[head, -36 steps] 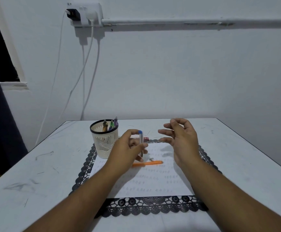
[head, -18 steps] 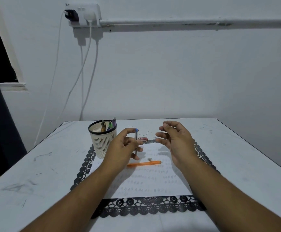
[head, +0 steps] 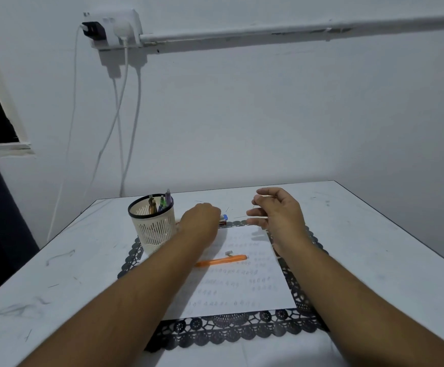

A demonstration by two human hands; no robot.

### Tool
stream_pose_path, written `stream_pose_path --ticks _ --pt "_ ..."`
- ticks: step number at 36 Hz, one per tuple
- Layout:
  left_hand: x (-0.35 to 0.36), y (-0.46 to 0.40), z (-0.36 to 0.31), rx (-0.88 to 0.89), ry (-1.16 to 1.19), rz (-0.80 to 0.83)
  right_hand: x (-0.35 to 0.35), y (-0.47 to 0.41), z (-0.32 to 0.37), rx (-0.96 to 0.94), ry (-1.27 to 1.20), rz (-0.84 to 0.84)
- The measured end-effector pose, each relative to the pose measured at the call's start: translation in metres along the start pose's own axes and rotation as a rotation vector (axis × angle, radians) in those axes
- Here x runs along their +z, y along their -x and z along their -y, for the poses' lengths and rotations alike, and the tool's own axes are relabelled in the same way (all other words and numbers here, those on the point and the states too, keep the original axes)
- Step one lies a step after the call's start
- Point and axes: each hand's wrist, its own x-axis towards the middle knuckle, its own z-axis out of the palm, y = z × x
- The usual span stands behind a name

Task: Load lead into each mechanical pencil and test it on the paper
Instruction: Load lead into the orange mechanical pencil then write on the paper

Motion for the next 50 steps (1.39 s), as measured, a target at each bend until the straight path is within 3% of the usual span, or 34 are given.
stream_pose_path --ticks 6,10,14,17,27,31,39,50 --pt "0.003 0.002 -0.006 0.038 -0.101 -0.035 -0.006 -0.004 0.001 -0.029 0.043 0.005" --pt "-0.012 0.024 0.002 0.063 0.073 -0.106 -0.007 -0.007 -0.001 -0.024 0.070 0.009" --pt "-0.034 0.063 0.014 0.162 0.384 0.051 -0.008 -0.007 -0.004 -0.015 0.108 0.019" --pt "-0.035 0.083 0.019 0.173 0.392 0.146 -0.006 -0.005 -0.007 -0.009 0.121 0.031" --pt "-0.008 0.099 0.018 0.091 0.462 0.015 0.002 0.007 -0.008 -0.025 0.138 0.035" --pt "-0.014 0.099 0.034 0.107 0.600 0.004 0.007 0.013 -0.001 -0.079 0.105 0.056" --pt "-0.020 0.101 0.041 -0.037 0.892 -0.144 0.021 0.029 0.013 -0.149 0.050 0.089" --pt "-0.022 0.102 0.039 -0.060 0.944 -0.156 0.027 0.036 0.017 -0.210 0.018 0.095"
